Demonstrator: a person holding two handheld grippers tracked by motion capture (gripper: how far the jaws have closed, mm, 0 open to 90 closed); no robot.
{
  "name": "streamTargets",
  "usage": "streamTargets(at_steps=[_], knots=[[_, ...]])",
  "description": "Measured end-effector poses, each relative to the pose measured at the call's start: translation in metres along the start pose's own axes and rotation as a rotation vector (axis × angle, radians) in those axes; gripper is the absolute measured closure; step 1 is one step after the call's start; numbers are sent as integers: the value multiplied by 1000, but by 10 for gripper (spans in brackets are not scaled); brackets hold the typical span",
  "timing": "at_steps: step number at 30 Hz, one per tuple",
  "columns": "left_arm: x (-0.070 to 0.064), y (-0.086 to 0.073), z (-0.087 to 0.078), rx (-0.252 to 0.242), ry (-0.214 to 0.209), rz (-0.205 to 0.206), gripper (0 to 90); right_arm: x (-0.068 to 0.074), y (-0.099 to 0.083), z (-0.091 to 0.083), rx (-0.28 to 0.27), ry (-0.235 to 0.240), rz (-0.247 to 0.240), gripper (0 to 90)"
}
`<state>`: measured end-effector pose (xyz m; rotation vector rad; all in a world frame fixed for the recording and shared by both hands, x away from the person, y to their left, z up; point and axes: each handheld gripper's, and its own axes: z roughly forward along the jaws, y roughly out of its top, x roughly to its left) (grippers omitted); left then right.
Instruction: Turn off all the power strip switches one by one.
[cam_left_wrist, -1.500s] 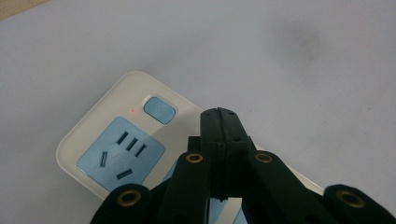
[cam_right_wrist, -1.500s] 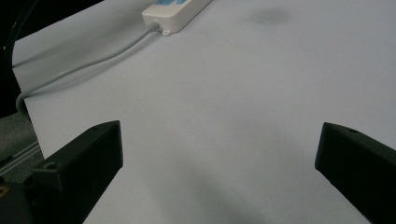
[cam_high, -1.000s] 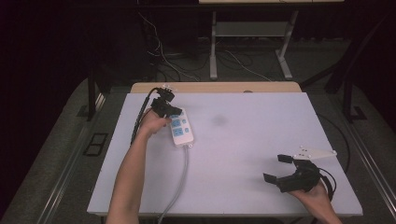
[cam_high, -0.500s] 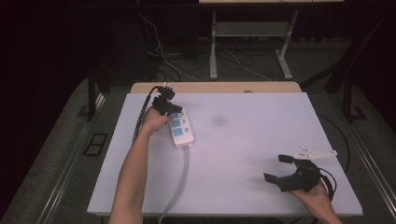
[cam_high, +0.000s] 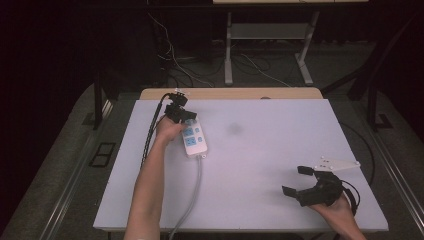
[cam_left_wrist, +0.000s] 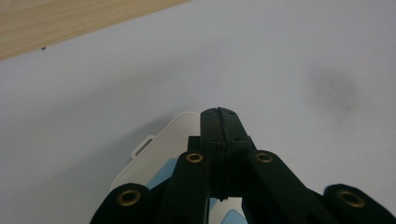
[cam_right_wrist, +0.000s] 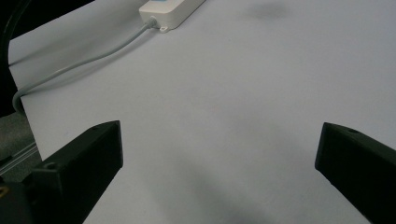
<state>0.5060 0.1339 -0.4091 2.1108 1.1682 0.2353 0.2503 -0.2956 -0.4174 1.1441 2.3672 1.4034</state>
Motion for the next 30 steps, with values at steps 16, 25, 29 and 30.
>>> streamTargets(at_steps=[16, 25, 29, 30], knots=[[-5, -5, 5, 10, 34, 33, 894, 2, 0, 1, 9, -6, -16, 7], [-5, -9, 6, -6, 32, 16, 897, 2, 0, -1, -2, -13, -16, 7], [-4, -11, 6, -22, 28, 12, 897, 1, 0, -1, 1, -12, -15, 7], [-4, -11, 6, -25, 28, 6, 896, 1, 0, -1, 0, -12, -15, 7]])
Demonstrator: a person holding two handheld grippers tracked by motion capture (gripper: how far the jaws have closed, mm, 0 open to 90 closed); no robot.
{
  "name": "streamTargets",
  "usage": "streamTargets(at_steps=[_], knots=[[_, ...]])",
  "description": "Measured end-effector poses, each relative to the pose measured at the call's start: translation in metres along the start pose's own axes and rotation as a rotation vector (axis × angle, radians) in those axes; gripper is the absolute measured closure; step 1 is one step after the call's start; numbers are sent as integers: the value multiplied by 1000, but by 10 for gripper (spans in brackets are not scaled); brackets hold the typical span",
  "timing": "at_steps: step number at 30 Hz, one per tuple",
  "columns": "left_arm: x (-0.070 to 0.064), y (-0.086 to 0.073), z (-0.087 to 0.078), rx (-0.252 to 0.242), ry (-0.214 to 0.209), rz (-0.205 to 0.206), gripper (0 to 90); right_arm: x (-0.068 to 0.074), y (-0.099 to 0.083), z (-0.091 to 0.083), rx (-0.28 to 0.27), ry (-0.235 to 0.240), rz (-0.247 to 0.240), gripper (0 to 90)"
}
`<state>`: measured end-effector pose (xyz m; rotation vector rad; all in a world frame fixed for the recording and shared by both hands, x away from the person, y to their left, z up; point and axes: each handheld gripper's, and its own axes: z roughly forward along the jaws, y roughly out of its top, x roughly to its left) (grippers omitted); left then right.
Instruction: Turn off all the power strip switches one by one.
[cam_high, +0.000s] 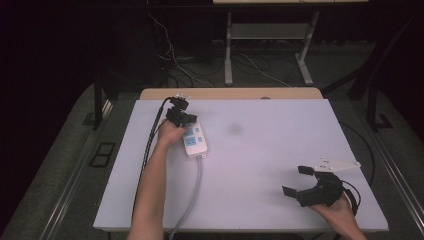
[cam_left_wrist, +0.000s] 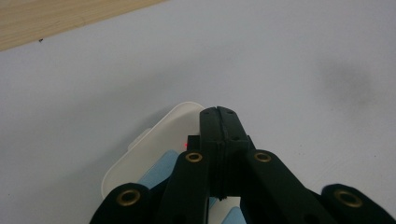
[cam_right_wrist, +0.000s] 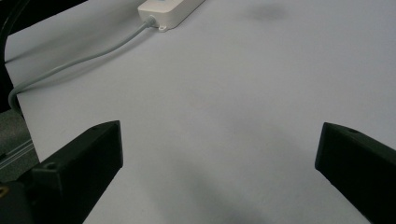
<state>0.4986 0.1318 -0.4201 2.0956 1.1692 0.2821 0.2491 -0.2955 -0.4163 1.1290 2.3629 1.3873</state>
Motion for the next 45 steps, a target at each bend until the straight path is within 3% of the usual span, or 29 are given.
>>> streamTargets(at_steps=[16, 18, 21, 29, 34, 39, 45], knots=[[-5, 1, 0, 6, 39, -9, 893, -1, 0, -2, -7, -2, 5, 7], [-6, 3, -3, -25, 31, -30, 893, -2, 0, -2, -9, -4, 6, 7], [-10, 5, -6, -32, 22, -13, 893, -2, 0, -3, -12, -5, 9, 7], [-20, 9, -28, -70, 2, 24, 891, -2, 0, -2, -12, -4, 7, 7], [-26, 3, -45, -101, -14, 28, 882, -1, 0, -2, -14, -4, 10, 7], [-30, -8, -63, -145, -50, 26, 775, -1, 0, -3, -18, 0, 11, 7], [-39, -24, -88, -192, -104, -3, 477, -1, 0, -3, -19, 2, 12, 7]])
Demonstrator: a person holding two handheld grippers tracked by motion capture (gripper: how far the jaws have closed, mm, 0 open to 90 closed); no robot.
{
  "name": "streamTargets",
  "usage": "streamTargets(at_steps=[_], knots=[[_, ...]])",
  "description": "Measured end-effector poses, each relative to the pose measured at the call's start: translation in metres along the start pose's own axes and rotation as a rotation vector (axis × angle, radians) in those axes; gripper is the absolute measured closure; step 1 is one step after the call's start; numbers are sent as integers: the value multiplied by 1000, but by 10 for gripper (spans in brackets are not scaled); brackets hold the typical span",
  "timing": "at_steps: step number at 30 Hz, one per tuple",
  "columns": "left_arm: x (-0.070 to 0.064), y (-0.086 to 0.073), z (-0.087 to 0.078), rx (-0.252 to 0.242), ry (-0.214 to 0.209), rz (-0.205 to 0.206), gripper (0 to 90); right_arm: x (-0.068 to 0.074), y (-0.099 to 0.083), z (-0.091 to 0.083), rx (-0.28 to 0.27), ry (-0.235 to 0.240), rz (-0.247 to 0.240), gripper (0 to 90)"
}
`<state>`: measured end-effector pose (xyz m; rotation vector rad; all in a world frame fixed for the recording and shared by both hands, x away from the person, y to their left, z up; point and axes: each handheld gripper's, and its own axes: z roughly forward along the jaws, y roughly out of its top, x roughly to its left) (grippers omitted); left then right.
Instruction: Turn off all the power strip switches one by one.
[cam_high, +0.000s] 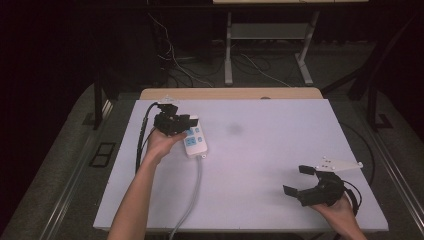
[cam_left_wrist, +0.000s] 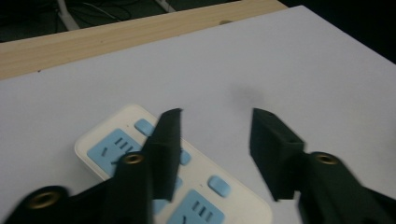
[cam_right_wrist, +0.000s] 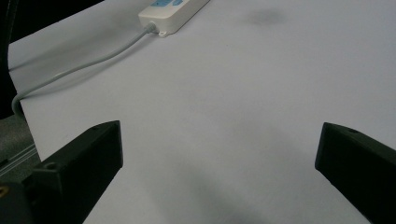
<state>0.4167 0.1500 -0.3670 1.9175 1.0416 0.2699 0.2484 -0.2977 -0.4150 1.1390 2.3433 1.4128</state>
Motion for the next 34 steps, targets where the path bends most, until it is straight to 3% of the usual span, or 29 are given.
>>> streamTargets(at_steps=[3, 9, 13, 24, 29, 34], knots=[[-3, -6, -13, -17, -39, -9, 285, 0, 0, 0, -2, 0, 1, 7], [-15, -21, -33, -36, -22, -11, 14, 0, 0, -2, -7, 0, 4, 7], [-26, -32, -42, -42, -33, 18, 0, 1, 0, -2, -8, 1, 2, 7], [-52, -71, -67, -107, -84, 43, 0, 1, 0, -4, -19, 0, 13, 7], [-63, -93, -72, -116, -118, 39, 0, 2, 0, -3, -16, 4, 18, 7], [-71, -107, -71, -100, -149, 60, 0, 2, -2, -4, -22, 3, 22, 7]])
